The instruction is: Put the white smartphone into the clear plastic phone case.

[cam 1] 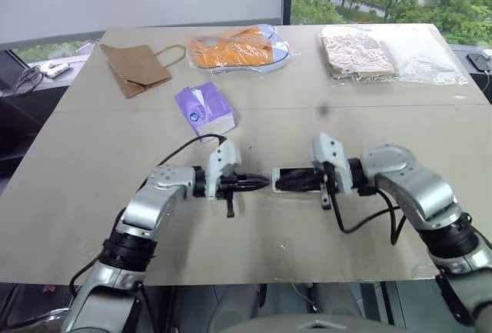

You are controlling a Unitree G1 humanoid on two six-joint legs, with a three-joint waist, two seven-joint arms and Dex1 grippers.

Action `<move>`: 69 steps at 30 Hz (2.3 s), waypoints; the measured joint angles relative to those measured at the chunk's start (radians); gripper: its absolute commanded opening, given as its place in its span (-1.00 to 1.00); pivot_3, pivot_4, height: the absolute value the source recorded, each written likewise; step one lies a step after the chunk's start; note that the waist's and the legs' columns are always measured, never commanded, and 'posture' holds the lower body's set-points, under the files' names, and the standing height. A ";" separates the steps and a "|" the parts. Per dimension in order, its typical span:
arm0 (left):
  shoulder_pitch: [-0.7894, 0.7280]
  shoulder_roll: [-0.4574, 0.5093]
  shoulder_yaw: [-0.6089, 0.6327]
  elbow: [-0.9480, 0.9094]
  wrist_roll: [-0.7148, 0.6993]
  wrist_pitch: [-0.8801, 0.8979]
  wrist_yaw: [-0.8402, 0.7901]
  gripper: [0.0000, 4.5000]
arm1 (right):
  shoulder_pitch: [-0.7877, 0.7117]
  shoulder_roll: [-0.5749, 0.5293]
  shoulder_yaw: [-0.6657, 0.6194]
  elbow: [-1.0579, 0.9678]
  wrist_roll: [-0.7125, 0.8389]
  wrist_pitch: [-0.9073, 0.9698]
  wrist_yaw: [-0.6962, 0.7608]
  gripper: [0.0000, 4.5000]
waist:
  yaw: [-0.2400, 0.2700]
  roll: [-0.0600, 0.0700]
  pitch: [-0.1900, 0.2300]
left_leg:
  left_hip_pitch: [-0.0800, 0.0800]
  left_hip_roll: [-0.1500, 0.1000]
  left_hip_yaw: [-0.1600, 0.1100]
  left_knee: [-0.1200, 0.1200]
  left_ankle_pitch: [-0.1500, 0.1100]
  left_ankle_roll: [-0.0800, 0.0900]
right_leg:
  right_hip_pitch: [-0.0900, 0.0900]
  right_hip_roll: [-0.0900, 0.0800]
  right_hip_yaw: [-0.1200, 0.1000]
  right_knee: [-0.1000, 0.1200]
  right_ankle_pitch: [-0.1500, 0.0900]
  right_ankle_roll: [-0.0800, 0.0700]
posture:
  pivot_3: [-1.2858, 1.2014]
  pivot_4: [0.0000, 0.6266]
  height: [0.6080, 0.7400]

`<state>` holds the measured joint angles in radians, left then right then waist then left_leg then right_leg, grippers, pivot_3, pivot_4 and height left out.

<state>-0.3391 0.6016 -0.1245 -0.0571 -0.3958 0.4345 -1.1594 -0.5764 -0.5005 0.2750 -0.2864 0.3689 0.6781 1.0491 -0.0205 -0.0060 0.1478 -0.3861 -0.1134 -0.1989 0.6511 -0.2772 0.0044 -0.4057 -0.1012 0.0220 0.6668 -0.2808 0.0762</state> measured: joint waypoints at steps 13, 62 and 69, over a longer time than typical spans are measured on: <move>0.112 0.021 0.035 0.011 0.048 -0.064 0.060 -0.98 | -0.073 -0.050 0.197 0.329 -0.379 -0.313 -0.050 -1.00 | -0.021 0.000 0.000 | -0.005 -0.001 0.001 0.002 0.000 0.000 | -0.005 -0.001 0.001 0.003 0.000 0.000 | 0.03 -0.52 1.00; 0.155 -0.055 -0.006 0.073 0.063 -0.177 0.012 -0.98 | 0.080 -0.131 0.183 0.032 -0.289 -0.182 0.058 -1.00 | 0.009 0.000 -0.006 | 0.003 -0.002 0.005 0.004 0.000 0.000 | -0.002 -0.001 0.005 0.010 0.000 0.000 | 0.03 -0.52 1.00; 0.145 -0.073 -0.007 0.073 0.078 -0.151 0.017 -0.98 | 0.089 -0.142 0.224 0.022 -0.348 -0.230 0.050 -1.00 | 0.014 0.000 -0.008 | 0.007 -0.003 0.003 0.005 0.000 0.000 | 0.004 -0.001 0.003 0.009 0.000 0.000 | 0.03 -0.52 1.00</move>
<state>-0.1939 0.5283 -0.1312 0.0155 -0.3173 0.2839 -1.1420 -0.4876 -0.6429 0.4990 -0.2641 0.0213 0.4485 1.0994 -0.0065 -0.0057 0.1397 -0.3795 -0.1165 -0.1955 0.6557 -0.2768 0.0042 -0.4014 -0.1026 0.0252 0.6761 -0.2810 0.0764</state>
